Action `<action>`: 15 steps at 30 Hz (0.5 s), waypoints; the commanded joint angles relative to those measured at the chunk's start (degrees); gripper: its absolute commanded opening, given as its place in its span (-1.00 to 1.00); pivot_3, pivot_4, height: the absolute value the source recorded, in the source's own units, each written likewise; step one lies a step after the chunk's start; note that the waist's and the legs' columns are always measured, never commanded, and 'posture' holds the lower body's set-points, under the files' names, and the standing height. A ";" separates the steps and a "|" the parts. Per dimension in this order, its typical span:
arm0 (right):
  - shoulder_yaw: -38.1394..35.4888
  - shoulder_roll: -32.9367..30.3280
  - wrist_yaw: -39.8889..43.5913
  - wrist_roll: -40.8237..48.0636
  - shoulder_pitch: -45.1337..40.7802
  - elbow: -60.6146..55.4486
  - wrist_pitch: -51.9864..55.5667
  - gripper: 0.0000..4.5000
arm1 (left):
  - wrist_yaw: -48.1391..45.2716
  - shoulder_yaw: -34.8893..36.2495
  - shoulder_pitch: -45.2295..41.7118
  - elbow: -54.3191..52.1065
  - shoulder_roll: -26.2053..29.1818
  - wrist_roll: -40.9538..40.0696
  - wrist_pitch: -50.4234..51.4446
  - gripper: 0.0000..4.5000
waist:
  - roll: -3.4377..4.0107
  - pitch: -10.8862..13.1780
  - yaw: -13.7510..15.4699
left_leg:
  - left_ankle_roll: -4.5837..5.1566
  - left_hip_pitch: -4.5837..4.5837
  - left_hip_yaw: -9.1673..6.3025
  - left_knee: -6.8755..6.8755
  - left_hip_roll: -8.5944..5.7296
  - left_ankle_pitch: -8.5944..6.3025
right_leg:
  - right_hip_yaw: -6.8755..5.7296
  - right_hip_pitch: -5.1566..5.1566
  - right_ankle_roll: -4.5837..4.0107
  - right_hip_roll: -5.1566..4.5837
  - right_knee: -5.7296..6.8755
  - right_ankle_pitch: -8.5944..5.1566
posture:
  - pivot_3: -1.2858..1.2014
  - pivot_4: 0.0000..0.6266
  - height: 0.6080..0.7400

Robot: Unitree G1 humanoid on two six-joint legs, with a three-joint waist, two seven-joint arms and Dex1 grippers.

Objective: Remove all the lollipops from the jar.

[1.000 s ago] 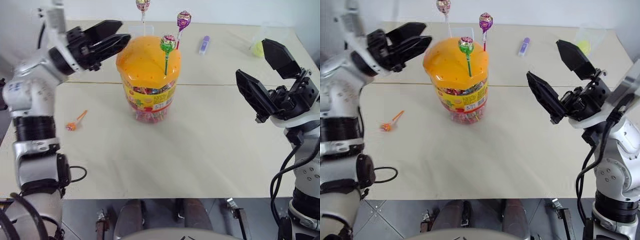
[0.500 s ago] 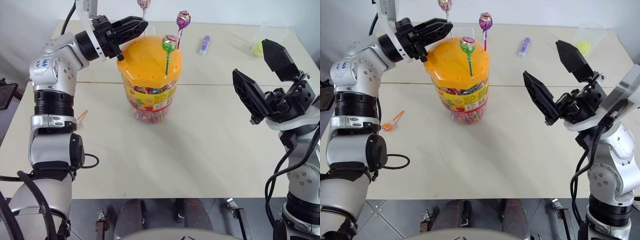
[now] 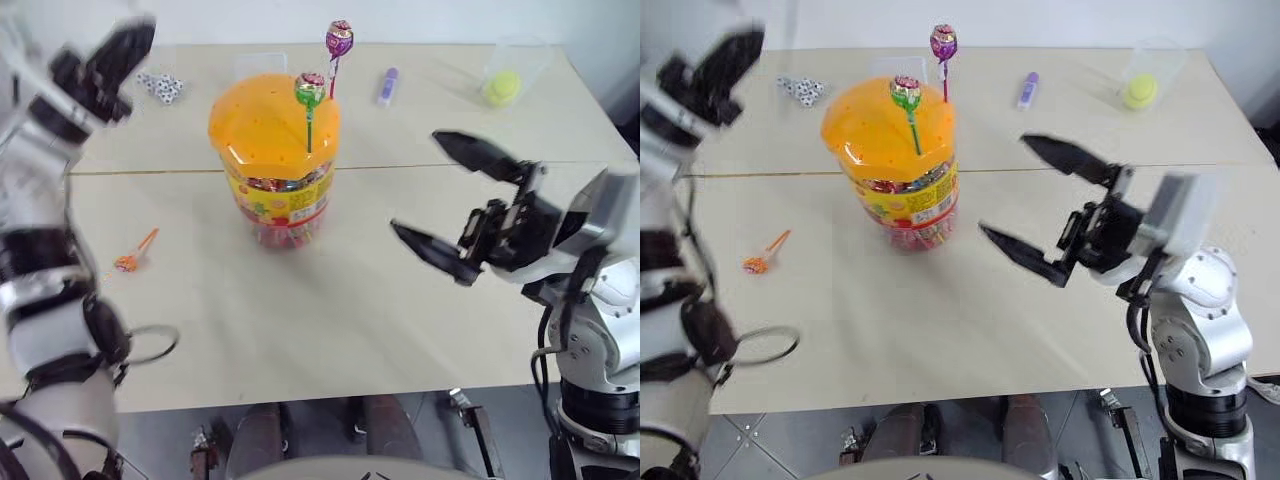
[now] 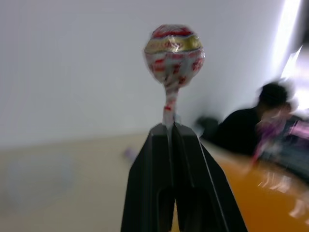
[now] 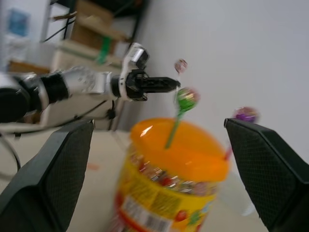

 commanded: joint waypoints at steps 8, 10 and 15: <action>4.04 -5.10 16.98 -0.68 -2.38 10.78 1.92 1.00 | 5.32 12.50 47.73 -37.92 8.54 2.22 17.28 -0.98 | -0.37 0.23 2.37 | 0.08 -0.06 -0.15 0.15 0.00 -0.09 | 0.03 0.07 -0.01 -0.14 -0.06 0.00 | 0.03 -0.52 1.00; 4.22 -5.69 18.59 -1.06 -2.46 11.94 2.15 1.00 | 6.44 14.46 52.75 -41.88 7.53 1.79 19.47 -0.98 | -0.37 0.23 2.84 | 0.07 -0.07 -0.13 0.18 -0.01 -0.08 | 0.03 0.10 -0.02 -0.14 -0.07 -0.01 | 0.03 -0.52 1.00; 3.32 -6.03 20.09 -0.88 -2.78 12.98 2.70 1.00 | 6.90 17.21 61.03 -46.15 4.36 0.11 21.99 -0.71 | -0.35 0.23 2.77 | 0.06 0.00 -0.15 0.17 0.02 -0.08 | 0.11 0.08 -0.05 -0.13 -0.05 -0.03 | 0.03 -0.52 1.00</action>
